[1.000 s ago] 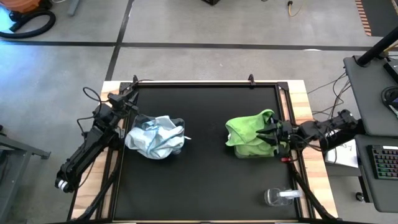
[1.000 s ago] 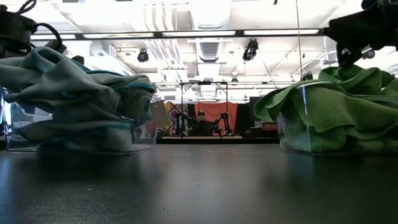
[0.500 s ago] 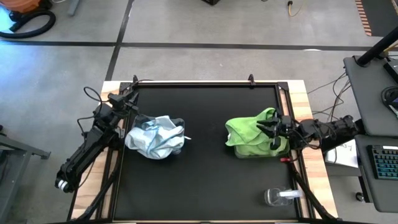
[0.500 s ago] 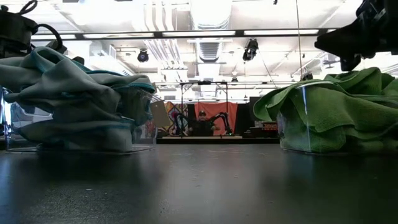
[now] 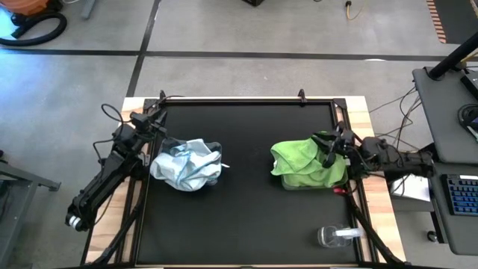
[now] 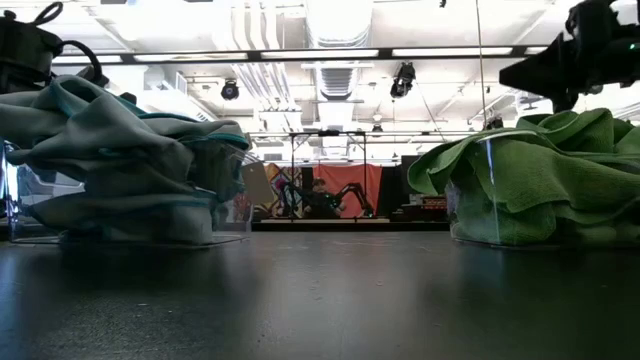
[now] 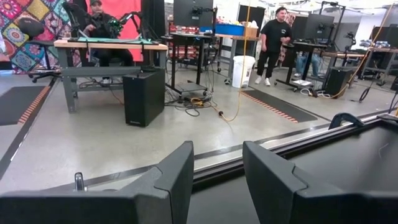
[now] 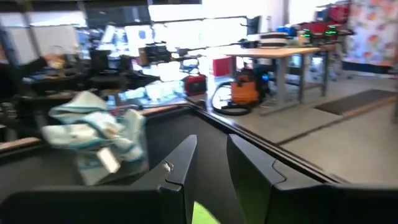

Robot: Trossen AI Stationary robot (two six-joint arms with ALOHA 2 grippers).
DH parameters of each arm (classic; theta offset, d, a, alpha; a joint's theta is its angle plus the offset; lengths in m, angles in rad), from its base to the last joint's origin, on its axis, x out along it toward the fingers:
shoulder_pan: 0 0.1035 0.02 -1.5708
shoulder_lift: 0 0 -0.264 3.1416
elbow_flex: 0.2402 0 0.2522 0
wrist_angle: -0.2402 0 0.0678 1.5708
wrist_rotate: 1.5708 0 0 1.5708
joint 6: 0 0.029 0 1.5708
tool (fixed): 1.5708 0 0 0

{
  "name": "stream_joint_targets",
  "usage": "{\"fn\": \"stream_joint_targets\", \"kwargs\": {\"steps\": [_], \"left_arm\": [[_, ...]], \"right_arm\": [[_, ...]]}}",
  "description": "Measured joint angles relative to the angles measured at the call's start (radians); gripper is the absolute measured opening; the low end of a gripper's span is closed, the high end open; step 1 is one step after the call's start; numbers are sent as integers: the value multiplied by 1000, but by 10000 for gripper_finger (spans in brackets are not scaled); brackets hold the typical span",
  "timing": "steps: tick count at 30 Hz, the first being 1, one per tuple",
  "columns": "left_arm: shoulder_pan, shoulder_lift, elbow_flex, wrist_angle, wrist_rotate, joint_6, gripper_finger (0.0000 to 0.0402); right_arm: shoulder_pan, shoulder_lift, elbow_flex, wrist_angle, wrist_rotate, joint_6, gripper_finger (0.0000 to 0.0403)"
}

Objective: Sort microfiber towel by color & place in baskets
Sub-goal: Return to Home Position

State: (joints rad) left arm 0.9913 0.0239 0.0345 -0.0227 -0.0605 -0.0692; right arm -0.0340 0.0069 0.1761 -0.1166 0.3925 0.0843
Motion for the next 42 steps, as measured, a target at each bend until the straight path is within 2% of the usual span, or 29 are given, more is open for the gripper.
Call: {"fn": "stream_joint_targets", "kwargs": {"steps": [6, 17, 24, 30, 35, 42], "left_arm": [[0, 19, -7, 8, 0, 0, 123], [0, 51, -7, 5, 0, -1, 123], [0, 64, -4, -1, 4, -32, 123], [-1, 73, -3, -4, 123, -117, 123], [-1, 77, -3, -3, 130, -119, 123], [-1, 83, -3, -3, 130, -120, 123]], "right_arm": [[-124, 1, -1, -18, -14, -4, 82], [-368, 2, -3, -11, -213, -7, 82], [-483, 2, -40, 51, -322, -15, 82], [-534, 2, -100, 116, -376, -9, 82], [-538, 2, -147, 177, -380, -7, 82], [-537, 2, -162, 178, -396, -10, 82]]}}
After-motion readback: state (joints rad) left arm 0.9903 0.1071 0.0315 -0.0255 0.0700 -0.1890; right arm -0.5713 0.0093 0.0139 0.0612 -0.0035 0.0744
